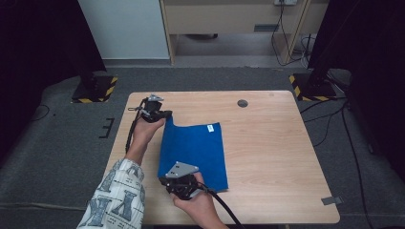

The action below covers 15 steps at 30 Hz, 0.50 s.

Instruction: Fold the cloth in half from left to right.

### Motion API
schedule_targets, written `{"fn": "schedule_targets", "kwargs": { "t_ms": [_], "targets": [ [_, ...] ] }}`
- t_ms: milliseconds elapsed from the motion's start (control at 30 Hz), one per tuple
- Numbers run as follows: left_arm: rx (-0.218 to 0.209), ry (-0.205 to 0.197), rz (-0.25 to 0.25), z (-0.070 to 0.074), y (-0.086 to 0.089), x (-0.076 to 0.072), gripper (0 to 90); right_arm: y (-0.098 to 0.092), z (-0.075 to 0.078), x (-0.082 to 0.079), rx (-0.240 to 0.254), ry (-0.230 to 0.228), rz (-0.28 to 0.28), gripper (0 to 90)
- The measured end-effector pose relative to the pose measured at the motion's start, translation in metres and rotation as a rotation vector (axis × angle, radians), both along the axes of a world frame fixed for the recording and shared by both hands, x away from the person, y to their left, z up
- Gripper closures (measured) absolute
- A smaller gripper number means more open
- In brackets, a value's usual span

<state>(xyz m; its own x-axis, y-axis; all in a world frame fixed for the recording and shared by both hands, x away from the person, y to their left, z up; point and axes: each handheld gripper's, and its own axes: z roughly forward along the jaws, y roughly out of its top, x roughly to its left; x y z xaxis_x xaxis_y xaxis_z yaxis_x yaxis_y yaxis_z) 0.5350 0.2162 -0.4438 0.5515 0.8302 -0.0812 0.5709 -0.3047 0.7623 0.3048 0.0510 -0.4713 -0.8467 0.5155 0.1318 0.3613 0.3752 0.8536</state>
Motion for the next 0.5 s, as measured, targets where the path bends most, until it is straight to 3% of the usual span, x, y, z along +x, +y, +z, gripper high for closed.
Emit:
{"fn": "schedule_targets", "kwargs": {
  "t_ms": [133,367,500],
  "targets": [
    [-0.002,0.001,0.0,-0.004,-0.017,0.004,89.2,-0.017,-0.004,-0.002,-0.008,-0.012,-0.013,87.4],
    [0.007,0.029,-0.013,-0.019,-0.044,0.009,89.1,-0.051,-0.015,-0.001,0.009,0.01,-0.055,87.4],
    [0.007,0.04,-0.02,-0.025,-0.055,0.01,89.1,-0.06,-0.018,-0.001,0.007,0.021,-0.06,87.4]
  ]
}}
